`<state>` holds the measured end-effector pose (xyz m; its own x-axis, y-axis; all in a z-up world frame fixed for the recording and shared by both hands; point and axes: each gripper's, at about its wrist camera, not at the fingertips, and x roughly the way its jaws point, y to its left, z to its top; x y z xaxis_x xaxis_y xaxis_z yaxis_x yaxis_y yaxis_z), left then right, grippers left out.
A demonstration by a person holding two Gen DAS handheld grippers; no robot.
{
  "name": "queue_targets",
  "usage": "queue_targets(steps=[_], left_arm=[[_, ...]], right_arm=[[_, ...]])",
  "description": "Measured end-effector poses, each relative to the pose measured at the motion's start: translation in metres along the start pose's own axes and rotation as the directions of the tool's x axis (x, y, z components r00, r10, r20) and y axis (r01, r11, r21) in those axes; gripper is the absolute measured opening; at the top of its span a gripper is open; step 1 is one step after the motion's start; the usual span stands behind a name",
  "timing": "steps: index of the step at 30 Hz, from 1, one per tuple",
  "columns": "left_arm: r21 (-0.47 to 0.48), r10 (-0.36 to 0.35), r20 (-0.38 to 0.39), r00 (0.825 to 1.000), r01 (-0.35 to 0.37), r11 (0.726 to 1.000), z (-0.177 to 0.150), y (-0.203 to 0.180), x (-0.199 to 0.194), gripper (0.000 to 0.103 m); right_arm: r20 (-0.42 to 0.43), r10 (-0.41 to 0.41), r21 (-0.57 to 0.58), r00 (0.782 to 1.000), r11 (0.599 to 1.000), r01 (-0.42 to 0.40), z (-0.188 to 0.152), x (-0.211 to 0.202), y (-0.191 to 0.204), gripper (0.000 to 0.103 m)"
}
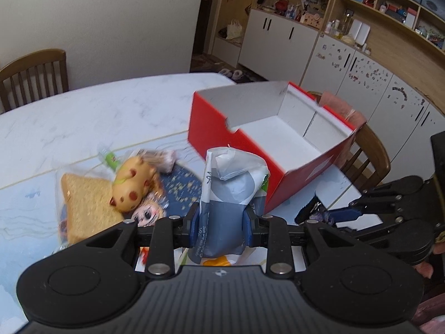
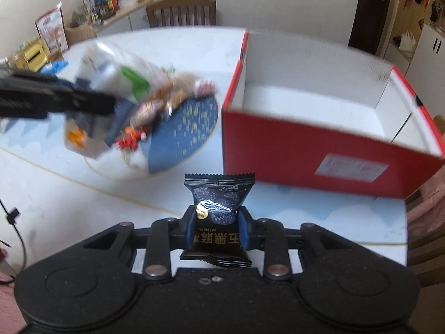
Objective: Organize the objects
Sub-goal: 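Carry the tube package and black packet into the red shoebox with both tools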
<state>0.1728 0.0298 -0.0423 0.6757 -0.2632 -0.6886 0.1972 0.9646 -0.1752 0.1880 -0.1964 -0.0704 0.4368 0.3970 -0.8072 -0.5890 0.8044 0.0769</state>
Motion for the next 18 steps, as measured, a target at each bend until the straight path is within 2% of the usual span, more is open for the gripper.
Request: queue_targets(steps=[9, 18], left_arm=[[0.046, -0.032, 0.037, 0.999, 0.030, 0.998, 0.030, -0.031, 0.008, 0.029], [0.095, -0.023, 0.035, 0.999, 0.020, 0.995, 0.067, -0.065, 0.036, 0.029]], right_arm=[[0.121, 0.007, 0.049, 0.993, 0.999, -0.013, 0.029, -0.045, -0.040, 0.030], [0.162, -0.021, 0.143, 0.987, 0.990, -0.002, 0.053, -0.041, -0.097, 0.030]])
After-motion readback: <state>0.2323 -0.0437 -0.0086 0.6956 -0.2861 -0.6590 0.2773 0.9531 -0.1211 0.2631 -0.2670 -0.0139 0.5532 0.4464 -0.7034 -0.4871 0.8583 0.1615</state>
